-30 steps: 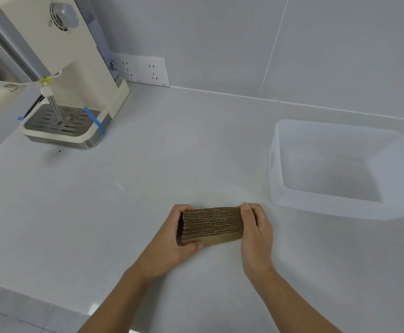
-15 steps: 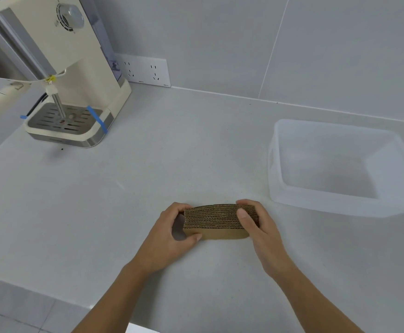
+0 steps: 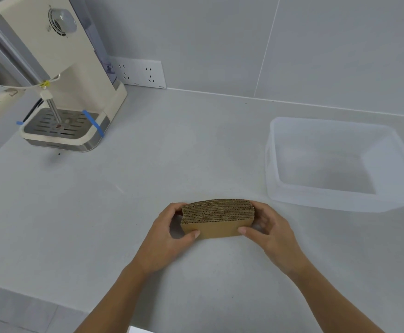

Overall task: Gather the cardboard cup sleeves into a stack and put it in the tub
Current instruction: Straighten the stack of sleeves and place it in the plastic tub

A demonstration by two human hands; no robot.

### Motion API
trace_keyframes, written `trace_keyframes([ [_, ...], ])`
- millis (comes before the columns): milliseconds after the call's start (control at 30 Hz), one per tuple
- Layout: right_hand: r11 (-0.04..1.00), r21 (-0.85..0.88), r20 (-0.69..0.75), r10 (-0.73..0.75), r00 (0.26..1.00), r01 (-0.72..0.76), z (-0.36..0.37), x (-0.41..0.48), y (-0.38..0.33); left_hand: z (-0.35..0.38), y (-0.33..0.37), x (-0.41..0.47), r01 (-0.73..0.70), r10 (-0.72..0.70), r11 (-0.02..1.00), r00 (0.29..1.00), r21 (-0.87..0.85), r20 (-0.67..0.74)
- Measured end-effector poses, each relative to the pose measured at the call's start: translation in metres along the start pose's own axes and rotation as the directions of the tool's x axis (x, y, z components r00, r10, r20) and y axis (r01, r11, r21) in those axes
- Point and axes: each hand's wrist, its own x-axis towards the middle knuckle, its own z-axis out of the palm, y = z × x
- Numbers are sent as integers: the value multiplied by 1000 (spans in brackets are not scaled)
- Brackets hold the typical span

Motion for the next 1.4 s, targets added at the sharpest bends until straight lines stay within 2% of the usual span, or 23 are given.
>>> trace_keyframes([
  [167, 998, 57, -71, -9, 997, 13, 6, -1, -5, -1, 10, 2, -16, 14, 997, 1000, -80, -23],
  [300, 995, 91, -103, -36, 994, 45, 8, 0, -14, -7, 18, 6, -50, 40, 992, 995, -117, -93],
  [600, 950, 183, -237, -208, 949, 254, 4, 4, -62, -14, 72, 27, -219, 173, 949, 963, -225, -206],
  [867, 908, 160, -379, -305, 873, 387, -29, -1, -102, 6, 133, 50, -258, 203, 895, 962, -363, -185],
  [1133, 902, 138, -555, -271, 786, 408, -81, -8, -124, 55, 186, 76, -265, 229, 877, 964, -402, -136],
  [1267, 910, 159, -590, -224, 776, 383, -112, -6, -133, 82, 207, 90, -232, 202, 873, 973, -429, -114],
  [1400, 931, 192, -599, -140, 789, 310, -140, 4, -133, 107, 217, 106, -143, 108, 883, 989, -446, -104],
])
